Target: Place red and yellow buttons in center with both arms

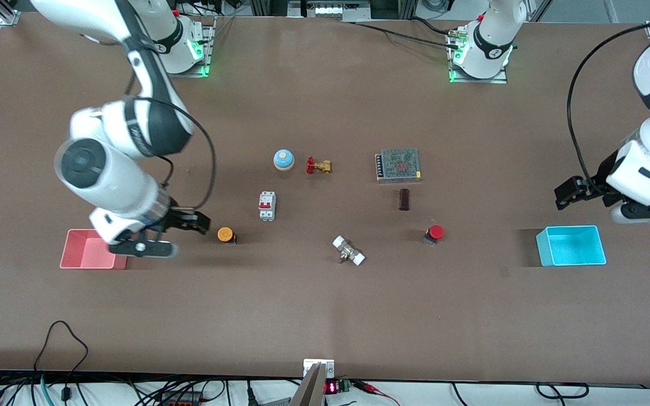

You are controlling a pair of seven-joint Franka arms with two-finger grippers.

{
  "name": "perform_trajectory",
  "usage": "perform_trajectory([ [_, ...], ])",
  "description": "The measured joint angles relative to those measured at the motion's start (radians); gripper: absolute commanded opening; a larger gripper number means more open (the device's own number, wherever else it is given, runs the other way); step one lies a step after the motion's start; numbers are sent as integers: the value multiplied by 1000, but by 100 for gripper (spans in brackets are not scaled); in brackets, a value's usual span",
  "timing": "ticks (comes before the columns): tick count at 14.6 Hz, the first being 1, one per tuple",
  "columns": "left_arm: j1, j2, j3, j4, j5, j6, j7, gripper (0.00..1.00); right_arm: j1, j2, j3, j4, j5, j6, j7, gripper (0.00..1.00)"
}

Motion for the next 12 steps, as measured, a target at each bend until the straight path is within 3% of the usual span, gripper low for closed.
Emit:
perform_trajectory([
  [1,-16,-19,28,0,-16,-16,28,100,-22,-32,-2,-1,0,-30,-3,100],
  [6,-255,-112,317,-3,-54,-87,102,100,-154,-148,-9,-2,-3,-185,-123,100],
  [9,-295,-151,348,-10,-55,-119,103,100,-251,-196,-19,-3,-5,-260,-269,100],
  [12,-295,-159,350,-13,-55,-121,104,100,-269,-251,-17,-5,-76,-361,-298,100],
])
